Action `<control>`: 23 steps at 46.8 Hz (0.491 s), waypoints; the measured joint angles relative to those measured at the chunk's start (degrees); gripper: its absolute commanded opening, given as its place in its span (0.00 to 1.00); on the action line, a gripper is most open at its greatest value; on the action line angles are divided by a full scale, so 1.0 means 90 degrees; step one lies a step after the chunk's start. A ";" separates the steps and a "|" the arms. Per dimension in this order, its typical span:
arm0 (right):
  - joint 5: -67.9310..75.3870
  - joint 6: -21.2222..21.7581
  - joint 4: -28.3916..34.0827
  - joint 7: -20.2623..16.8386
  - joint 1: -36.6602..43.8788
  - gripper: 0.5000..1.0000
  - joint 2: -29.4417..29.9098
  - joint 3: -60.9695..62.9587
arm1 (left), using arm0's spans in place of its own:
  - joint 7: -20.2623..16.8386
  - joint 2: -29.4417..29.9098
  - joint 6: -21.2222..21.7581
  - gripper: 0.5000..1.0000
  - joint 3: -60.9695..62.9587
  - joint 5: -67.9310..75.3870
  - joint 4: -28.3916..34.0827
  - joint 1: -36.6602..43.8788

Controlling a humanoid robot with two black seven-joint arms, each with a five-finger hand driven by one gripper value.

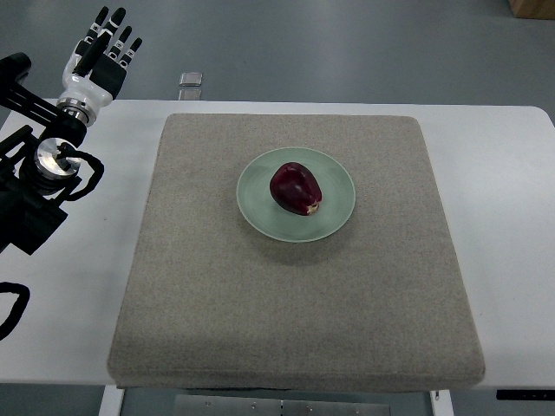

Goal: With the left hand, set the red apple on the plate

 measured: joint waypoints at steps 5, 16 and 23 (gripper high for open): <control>0.0000 0.0000 0.0002 0.0000 0.0000 0.86 0.0000 0.0000 | 0.0000 -0.0050 0.0032 1.00 0.0000 0.0000 0.0000 0.0006; 0.0000 0.0000 0.0001 0.0001 0.0001 0.86 0.0000 0.0000 | 0.0006 -0.0185 0.0258 1.00 0.0004 0.0003 0.0002 0.0044; 0.0000 -0.0001 0.0001 0.0000 -0.0001 0.86 0.0000 0.0000 | 0.0005 -0.0212 0.0262 1.00 0.0005 0.0014 0.0023 0.0044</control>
